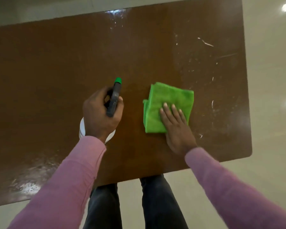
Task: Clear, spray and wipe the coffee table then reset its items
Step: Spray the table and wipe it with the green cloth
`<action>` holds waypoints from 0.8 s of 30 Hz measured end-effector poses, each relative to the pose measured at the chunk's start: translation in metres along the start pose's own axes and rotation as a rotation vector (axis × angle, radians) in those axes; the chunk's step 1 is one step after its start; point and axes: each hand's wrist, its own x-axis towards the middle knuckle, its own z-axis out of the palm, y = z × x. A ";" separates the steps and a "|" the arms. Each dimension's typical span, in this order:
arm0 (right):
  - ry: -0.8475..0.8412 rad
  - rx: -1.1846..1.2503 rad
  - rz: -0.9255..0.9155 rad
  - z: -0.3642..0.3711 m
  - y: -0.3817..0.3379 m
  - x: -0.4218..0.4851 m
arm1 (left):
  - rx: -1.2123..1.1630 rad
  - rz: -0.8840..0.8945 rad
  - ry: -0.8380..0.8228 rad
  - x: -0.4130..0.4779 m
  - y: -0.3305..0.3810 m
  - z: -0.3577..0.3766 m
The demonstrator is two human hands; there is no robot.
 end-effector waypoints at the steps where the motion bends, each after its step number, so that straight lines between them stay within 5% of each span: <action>1: 0.042 -0.018 -0.021 -0.023 0.008 0.043 | 0.006 -0.005 0.013 0.002 0.000 0.000; 5: 0.143 -0.114 0.034 -0.110 0.026 0.205 | -0.016 -0.058 0.083 0.007 -0.001 -0.004; 9: 0.160 -0.116 0.057 -0.138 0.025 0.258 | -0.059 -0.081 0.155 0.010 -0.002 -0.007; 15: 0.128 -0.078 -0.075 -0.063 0.020 0.121 | -0.055 -0.143 0.154 0.013 0.002 -0.009; 24: 0.021 -0.032 0.052 0.065 -0.011 -0.106 | 0.022 -0.069 -0.038 0.011 0.008 -0.006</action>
